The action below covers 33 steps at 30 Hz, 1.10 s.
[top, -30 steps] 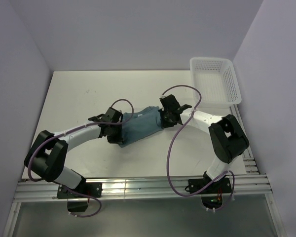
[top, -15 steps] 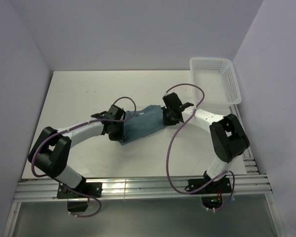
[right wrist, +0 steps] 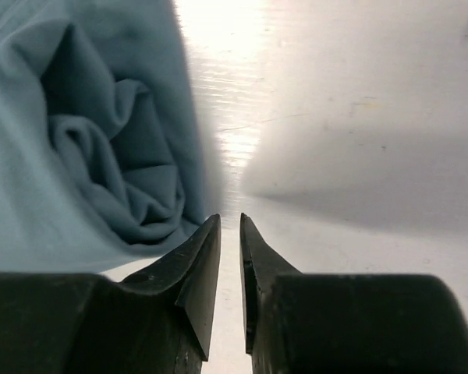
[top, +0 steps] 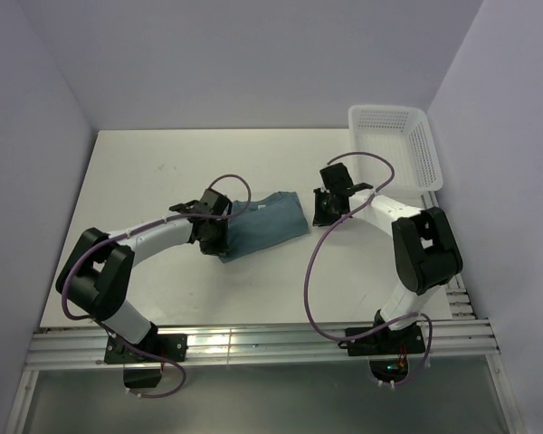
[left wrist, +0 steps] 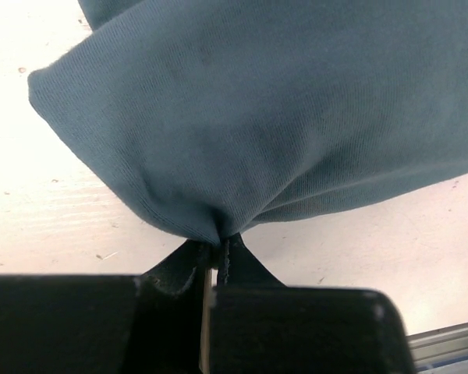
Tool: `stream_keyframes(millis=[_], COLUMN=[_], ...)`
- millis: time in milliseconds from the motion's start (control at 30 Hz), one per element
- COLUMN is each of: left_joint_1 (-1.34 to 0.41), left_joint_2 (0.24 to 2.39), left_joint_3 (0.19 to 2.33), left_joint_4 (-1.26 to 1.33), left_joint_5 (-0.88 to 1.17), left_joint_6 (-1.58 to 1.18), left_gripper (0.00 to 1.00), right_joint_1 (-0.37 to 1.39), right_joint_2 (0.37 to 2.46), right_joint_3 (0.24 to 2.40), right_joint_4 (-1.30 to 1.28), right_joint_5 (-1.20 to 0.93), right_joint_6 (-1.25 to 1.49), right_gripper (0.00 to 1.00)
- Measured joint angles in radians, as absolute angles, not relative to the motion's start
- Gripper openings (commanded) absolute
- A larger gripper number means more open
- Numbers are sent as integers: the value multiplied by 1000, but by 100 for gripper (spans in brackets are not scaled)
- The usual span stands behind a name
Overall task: Roll the t-shirts
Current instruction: Roll the tshirt
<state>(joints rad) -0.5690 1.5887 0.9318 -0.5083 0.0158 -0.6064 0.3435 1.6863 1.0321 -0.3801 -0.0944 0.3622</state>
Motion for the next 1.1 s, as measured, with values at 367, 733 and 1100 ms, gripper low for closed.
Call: stream_keyframes(millis=[367,733,1100], left_joint_1=[-564,-561,-615], left_joint_2=[1601,1634,1658], left_joint_3=[950,957,962], left_joint_4=[-538,-547,-461], left_joint_5=[37,187,329], left_joint_6=[-620,-778,-1075], left_gripper=[0,0,0], right_joint_1=[297,303,458], right_joint_2=[1680,1463,1327], right_joint_3=[1097,942,604], right_joint_4=[-471,-424,-91], right_joint_5=[-106,-265,-218], right_joint_6=[419,759,1090], right_gripper=[52,100,100])
